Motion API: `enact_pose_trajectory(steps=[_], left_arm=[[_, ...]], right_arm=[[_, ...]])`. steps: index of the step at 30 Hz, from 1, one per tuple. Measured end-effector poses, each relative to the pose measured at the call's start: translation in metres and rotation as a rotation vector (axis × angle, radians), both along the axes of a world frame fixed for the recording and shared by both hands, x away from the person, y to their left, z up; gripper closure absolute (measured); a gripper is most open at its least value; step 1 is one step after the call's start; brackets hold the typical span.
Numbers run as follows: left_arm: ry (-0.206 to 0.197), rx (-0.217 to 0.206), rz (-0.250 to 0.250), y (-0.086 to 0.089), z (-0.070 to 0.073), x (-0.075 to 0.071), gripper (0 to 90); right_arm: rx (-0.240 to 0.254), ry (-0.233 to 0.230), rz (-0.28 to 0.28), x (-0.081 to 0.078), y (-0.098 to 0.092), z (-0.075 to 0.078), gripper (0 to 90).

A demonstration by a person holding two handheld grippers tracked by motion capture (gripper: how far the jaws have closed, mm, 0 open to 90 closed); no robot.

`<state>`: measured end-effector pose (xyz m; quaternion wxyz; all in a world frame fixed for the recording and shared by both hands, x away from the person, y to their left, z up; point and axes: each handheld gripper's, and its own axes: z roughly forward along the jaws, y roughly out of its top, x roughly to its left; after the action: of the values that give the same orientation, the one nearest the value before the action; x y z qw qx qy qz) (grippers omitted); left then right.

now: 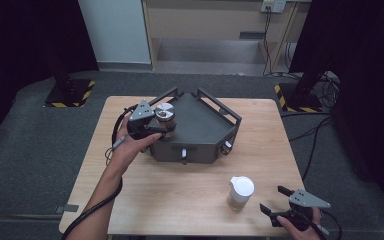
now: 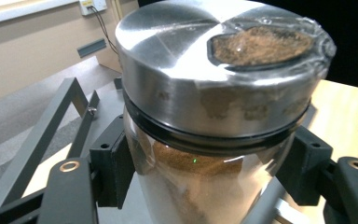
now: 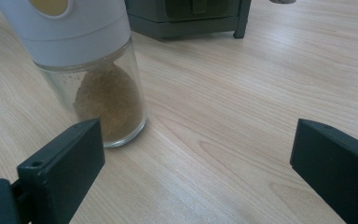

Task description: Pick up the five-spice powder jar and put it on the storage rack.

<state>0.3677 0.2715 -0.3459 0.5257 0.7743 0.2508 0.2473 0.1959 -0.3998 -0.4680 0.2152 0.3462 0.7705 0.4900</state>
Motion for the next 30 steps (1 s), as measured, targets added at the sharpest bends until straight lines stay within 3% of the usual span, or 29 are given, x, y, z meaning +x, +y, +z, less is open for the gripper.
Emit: enact_pose_trajectory(steps=[5, 12, 17, 23, 30], left_arm=[[0.022, 0.008, 0.022, -0.006, -0.012, 0.014, 30.4], [0.048, 0.003, 0.036, -0.009, -0.023, 0.024, 30.4], [0.067, -0.04, 0.037, -0.001, -0.03, 0.029, 30.3], [0.091, -0.037, 0.026, 0.001, -0.026, 0.033, 30.3], [0.092, -0.033, 0.025, 0.001, -0.025, 0.034, 30.2]], right_arm=[[-0.004, 0.0, 0.001, 0.0, 0.001, 0.0, 3.5], [-0.008, 0.007, -0.001, -0.001, 0.001, 0.0, 3.6], [-0.011, 0.011, 0.0, -0.001, 0.0, 0.0, 3.6], [-0.015, 0.015, 0.002, 0.0, 0.001, -0.001, 3.6], [-0.015, 0.013, 0.004, 0.0, 0.002, -0.001, 3.6]])
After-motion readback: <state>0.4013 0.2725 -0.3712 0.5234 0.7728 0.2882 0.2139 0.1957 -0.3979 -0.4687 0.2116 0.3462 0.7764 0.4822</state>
